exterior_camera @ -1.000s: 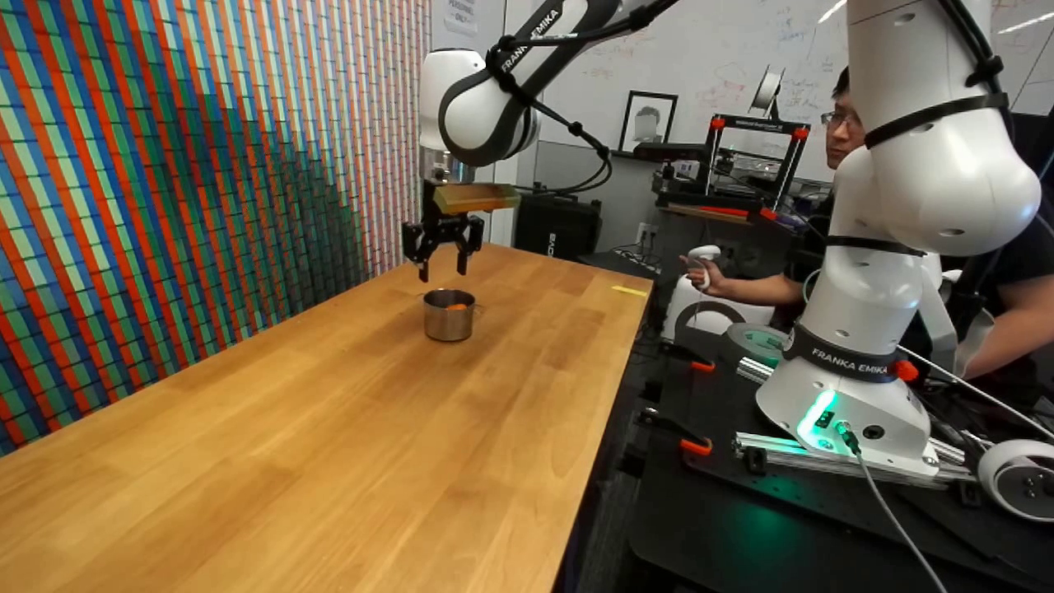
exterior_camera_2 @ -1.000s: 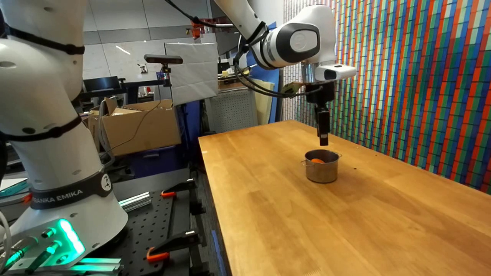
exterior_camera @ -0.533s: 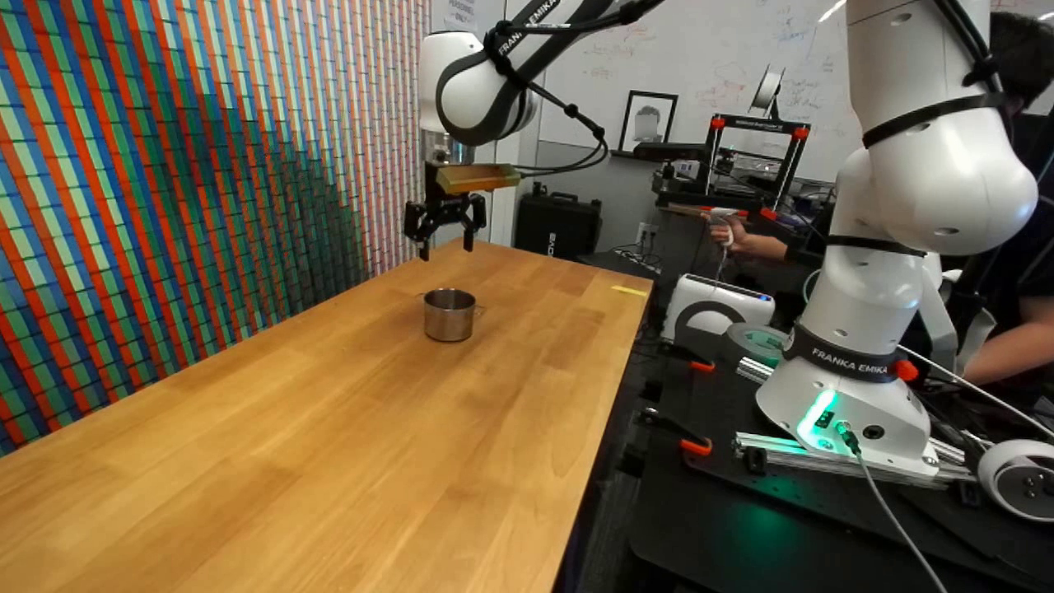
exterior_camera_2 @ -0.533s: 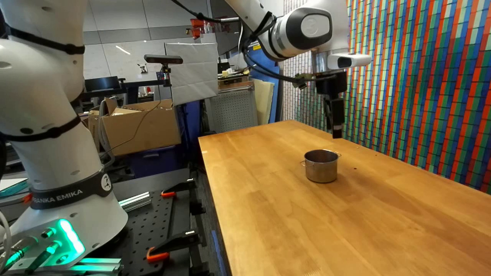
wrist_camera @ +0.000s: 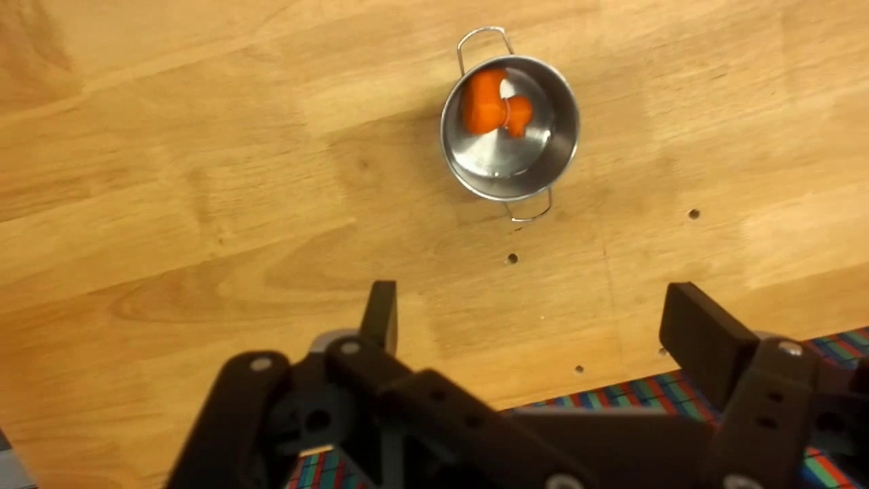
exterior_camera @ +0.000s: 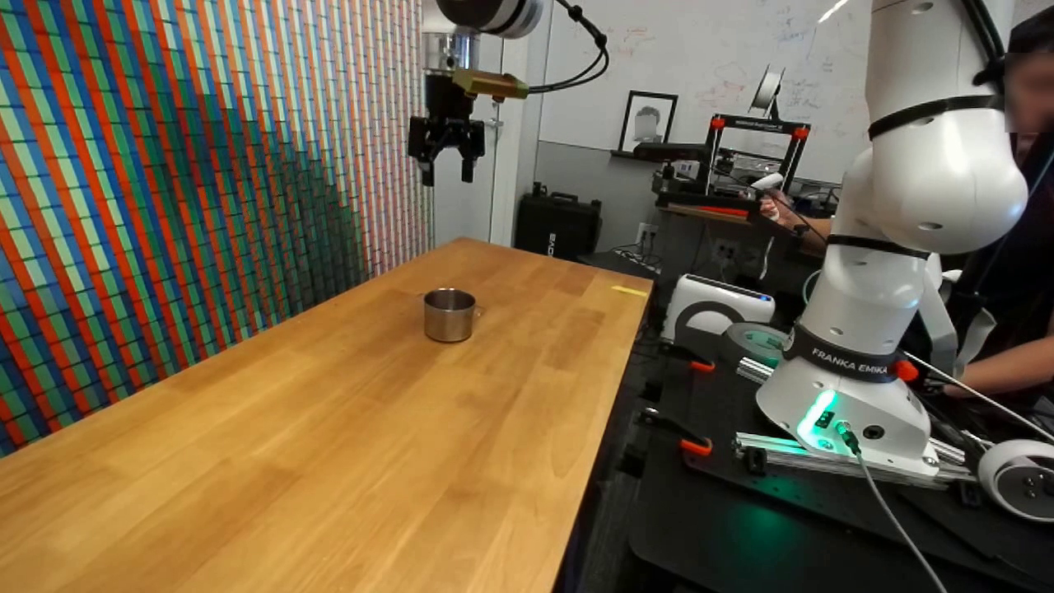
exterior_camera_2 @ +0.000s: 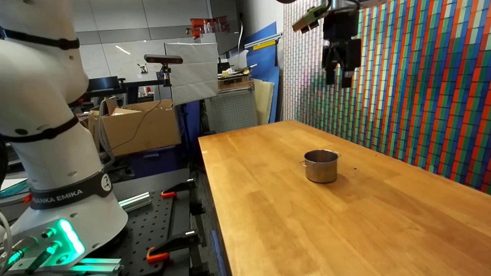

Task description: Pick up the rubber duck and put it in the cup

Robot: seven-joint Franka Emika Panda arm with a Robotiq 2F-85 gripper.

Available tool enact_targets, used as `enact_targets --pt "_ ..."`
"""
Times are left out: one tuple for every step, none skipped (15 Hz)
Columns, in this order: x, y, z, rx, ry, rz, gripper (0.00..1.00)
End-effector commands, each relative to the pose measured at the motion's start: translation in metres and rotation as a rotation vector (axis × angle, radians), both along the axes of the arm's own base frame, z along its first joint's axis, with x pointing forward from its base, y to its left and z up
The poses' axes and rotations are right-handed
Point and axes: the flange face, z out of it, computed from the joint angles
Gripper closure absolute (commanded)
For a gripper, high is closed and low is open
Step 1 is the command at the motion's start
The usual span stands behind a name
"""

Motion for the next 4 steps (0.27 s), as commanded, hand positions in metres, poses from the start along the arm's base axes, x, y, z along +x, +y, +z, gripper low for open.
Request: enact_targets --pt "-0.004 0.001 0.015 0.015 0.018 0.019 0.00" --pt "-0.008 0.002 0.029 0.028 0.029 0.033 0.00" --pt "-0.010 0.003 0.039 0.034 0.030 0.041 0.00" --pt "-0.012 0.003 0.042 0.035 0.030 0.046 0.00"
